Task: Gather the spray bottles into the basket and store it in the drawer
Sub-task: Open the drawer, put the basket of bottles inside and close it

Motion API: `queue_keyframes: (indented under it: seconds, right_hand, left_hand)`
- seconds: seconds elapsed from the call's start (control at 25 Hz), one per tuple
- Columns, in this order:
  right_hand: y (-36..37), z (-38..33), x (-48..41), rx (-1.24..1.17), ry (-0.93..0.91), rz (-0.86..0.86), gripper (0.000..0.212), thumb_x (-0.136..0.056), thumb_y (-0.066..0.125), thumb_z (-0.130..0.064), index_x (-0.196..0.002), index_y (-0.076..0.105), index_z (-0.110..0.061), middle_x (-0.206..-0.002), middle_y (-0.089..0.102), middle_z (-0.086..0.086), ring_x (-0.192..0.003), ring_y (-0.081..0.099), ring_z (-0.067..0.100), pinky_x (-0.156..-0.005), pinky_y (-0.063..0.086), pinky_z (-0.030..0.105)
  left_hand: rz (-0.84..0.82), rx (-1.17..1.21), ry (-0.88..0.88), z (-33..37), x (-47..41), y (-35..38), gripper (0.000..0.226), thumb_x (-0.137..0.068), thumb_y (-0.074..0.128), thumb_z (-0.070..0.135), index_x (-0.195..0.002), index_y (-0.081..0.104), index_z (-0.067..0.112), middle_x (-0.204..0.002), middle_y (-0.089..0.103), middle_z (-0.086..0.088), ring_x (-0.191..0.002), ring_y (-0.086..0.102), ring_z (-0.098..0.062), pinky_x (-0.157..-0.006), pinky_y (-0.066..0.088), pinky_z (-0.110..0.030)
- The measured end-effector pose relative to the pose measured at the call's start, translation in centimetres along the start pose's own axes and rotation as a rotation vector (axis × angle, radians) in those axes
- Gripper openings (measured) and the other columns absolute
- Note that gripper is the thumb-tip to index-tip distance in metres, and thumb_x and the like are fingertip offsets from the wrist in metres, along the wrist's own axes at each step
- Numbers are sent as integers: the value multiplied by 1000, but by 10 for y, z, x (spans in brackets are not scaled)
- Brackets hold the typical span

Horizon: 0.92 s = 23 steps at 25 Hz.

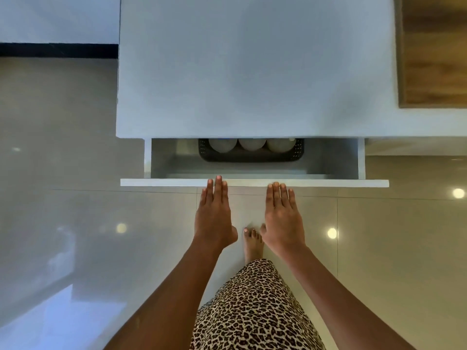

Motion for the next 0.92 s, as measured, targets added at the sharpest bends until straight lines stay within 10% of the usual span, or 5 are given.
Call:
queue_keyframes:
  seconds: [0.4, 0.6, 0.92]
  right_hand:
    - [-20, 6, -55, 55, -24, 57, 75, -93, 47, -24, -143, -4, 1, -155, 4, 22, -144, 2, 34, -111, -13, 39]
    - [-54, 23, -73, 75, -45, 345, 63, -84, 65, -21, -136, 36, 0, -143, 43, 19, -136, 35, 34, -112, 10, 52]
    - [-67, 59, -132, 170, -179, 189, 107, -70, 77, -30, -145, 6, -1, -156, 9, 19, -144, 6, 34, -118, 6, 44]
  left_hand:
    - [64, 24, -59, -5, -49, -23, 101, -79, 56, 40, -141, -16, 7, -154, -20, -13, -141, -18, -29, -114, -7, -38]
    - [184, 31, 17, -18, -56, -33, 101, -77, 57, 32, -139, -20, 11, -148, -26, -7, -139, -20, -29, -116, -2, -42]
    - [295, -55, 37, -57, -115, -82, 95, -80, 66, 14, -142, -4, -1, -154, -2, -22, -142, -3, -36, -117, 3, -40]
Point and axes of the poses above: each hand's wrist, its own x-axis away from the middle knuckle, its own y-axis out of the palm, z = x × y, the point moved 6 cm from there along -x, towards the middle knuckle
